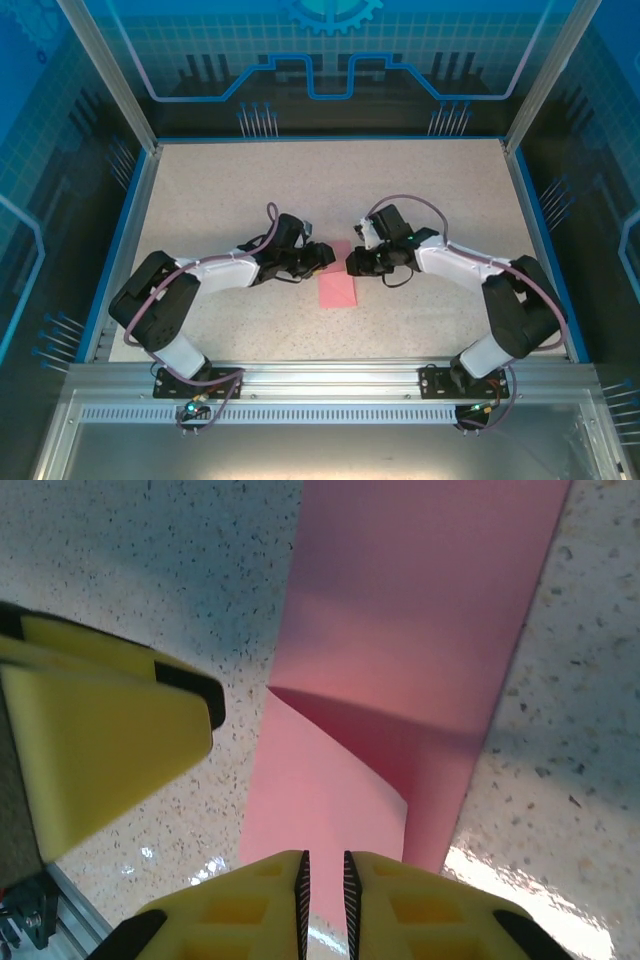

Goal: Fold a paper plane with a square sheet of paper (pick it up from the middle)
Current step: Turn over the paper at the center of the table.

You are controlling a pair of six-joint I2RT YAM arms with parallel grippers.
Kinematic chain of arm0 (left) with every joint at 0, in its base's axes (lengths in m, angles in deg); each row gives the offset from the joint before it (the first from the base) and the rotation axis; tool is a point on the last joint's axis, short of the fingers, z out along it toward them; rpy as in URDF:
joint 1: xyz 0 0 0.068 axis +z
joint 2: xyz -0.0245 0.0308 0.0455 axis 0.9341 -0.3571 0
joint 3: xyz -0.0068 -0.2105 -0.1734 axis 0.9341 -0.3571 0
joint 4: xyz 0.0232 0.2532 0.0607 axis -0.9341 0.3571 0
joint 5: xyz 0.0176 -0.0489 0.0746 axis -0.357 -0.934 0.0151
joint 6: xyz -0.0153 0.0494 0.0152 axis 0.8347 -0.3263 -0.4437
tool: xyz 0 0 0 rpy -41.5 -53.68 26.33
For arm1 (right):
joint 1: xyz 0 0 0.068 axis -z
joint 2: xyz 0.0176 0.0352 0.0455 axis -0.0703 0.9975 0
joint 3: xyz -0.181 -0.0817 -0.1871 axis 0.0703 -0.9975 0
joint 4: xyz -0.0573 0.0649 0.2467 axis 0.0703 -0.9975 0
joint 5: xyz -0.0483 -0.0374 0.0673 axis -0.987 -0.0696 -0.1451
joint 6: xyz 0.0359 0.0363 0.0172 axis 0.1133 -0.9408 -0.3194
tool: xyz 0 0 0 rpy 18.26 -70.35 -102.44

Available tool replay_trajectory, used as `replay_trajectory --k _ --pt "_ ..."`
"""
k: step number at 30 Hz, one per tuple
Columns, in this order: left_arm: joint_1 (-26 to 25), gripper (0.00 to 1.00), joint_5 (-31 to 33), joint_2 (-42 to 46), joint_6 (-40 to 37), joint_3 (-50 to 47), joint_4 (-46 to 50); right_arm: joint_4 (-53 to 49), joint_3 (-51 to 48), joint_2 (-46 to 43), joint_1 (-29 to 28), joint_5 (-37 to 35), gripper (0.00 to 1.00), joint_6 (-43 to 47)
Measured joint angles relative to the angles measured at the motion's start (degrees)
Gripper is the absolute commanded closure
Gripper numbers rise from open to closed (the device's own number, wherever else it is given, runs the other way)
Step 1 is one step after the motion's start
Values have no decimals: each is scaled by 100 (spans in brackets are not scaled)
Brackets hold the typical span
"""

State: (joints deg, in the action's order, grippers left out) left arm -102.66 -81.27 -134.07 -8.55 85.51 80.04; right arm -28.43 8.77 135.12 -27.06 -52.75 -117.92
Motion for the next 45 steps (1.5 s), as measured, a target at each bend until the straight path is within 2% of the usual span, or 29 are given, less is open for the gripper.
replay_trajectory --k 10,17,30,37,45 --pt "-46 61 -37 -4 216 -166 -48 7 258 669 0 44 81 -2" --pt "-98 56 -81 -122 223 -173 -55 2 310 1067 44 -96 81 -46" --pt "-120 52 -173 -376 328 -173 -66 125 310 1274 184 -48 81 -205" --pt "-120 60 -177 -527 323 -170 -92 201 310 1311 190 15 81 -262" --pt "-142 82 -177 -723 315 -155 -278 256 306 1309 205 70 80 -306"
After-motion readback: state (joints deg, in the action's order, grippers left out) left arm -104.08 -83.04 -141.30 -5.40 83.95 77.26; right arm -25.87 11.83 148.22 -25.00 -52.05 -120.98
